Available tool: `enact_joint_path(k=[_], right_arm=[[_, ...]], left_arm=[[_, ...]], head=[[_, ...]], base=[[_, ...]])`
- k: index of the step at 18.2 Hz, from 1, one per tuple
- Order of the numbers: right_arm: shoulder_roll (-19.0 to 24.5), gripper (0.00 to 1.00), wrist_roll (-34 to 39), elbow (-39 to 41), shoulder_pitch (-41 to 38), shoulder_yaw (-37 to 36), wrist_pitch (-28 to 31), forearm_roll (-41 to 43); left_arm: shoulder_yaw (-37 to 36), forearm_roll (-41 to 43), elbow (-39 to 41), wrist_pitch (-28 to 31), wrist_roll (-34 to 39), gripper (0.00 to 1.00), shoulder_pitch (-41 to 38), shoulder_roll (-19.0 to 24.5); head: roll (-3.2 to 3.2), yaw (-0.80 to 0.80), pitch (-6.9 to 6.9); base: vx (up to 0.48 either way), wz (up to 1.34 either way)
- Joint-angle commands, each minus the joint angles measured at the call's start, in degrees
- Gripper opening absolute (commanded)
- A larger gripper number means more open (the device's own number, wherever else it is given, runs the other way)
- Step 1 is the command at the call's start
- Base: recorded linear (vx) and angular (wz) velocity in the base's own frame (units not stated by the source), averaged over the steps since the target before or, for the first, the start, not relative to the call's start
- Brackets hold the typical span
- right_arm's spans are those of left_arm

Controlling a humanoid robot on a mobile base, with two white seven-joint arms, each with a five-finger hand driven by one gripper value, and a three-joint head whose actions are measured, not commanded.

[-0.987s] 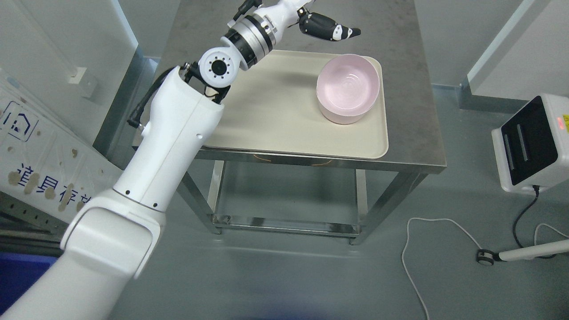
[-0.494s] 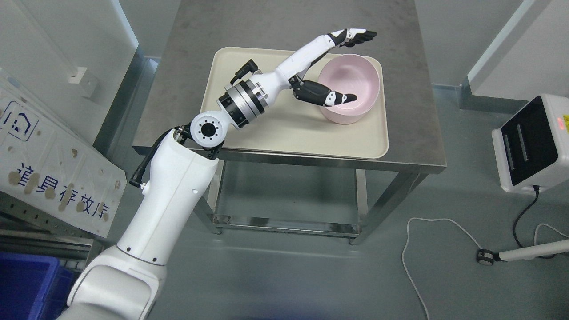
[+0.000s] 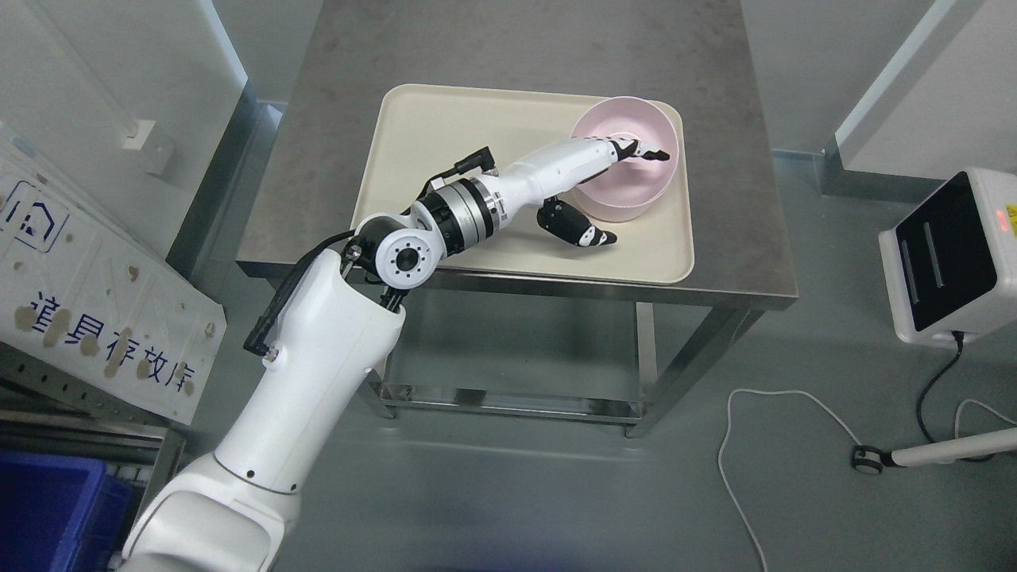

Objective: Stack pink IKEA bowls on left shelf middle
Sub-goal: 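Lower the left hand to the stacked bowls' rim and grasp it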

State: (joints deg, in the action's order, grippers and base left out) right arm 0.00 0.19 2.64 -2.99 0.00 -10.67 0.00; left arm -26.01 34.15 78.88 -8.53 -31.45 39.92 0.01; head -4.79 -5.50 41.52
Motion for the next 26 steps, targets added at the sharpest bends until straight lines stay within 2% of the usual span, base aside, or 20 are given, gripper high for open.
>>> enact_joint_path(k=[1,7,11,13,17,19,21,24,26], right_arm=[[-1.00,1.00,0.07,0.00,0.00,-0.53,0.03,-0.44],[-1.00,1.00,-0.02,0.00,0.00,-0.61,0.03,-0.44],[-1.00,1.00,-0.02,0.00,0.00,-0.53,0.03,-0.44],[-1.00,1.00,-0.02,0.00,0.00,-0.61,0.03,-0.44],[-1.00,1.00,-0.02,0.00,0.00,-0.61,0.03,-0.44],[-1.00,1.00,-0.02,0.00,0.00,-0.53,0.03,-0.44],[-1.00,1.00,-0.02,0.00,0.00,-0.62,0.03,-0.44],[-1.00,1.00,-0.02,0.00,0.00,-0.61,0.03,-0.44],[-1.00,1.00,-0.02,0.00,0.00,-0.62,0.03,-0.44]], left_arm=[[-2.20,9.35,3.03,4.04,-0.63,0.78,1.56,0.99],[-0.18,10.24,3.29,3.96,-0.98,0.78,1.39,0.99],[-1.32,10.24,3.38,3.26,-3.18,0.71,1.30,0.99],[-3.86,10.85,3.29,3.26,-3.09,0.62,1.38,0.99],[-3.52,12.43,2.85,3.26,-3.09,0.44,1.56,0.99],[-2.99,13.83,2.24,2.99,-2.92,0.40,1.73,0.99],[-1.86,16.90,0.05,-1.29,-2.92,0.37,1.74,0.99],[0.34,17.44,-1.10,-5.70,-3.09,0.15,1.65,0.99],[1.75,17.36,-1.37,-7.72,-3.09,0.03,1.65,0.99]], head=[[0.00,0.00,0.00],[0.00,0.00,0.00],[0.00,0.00,0.00],[0.00,0.00,0.00],[0.00,0.00,0.00],[0.00,0.00,0.00],[0.00,0.00,0.00],[0.00,0.00,0.00],[0.00,0.00,0.00]], base=[[0.000,0.00],[0.000,0.00],[0.000,0.00],[0.000,0.00],[0.000,0.00],[0.000,0.00],[0.000,0.00],[0.000,0.00],[0.000,0.00]])
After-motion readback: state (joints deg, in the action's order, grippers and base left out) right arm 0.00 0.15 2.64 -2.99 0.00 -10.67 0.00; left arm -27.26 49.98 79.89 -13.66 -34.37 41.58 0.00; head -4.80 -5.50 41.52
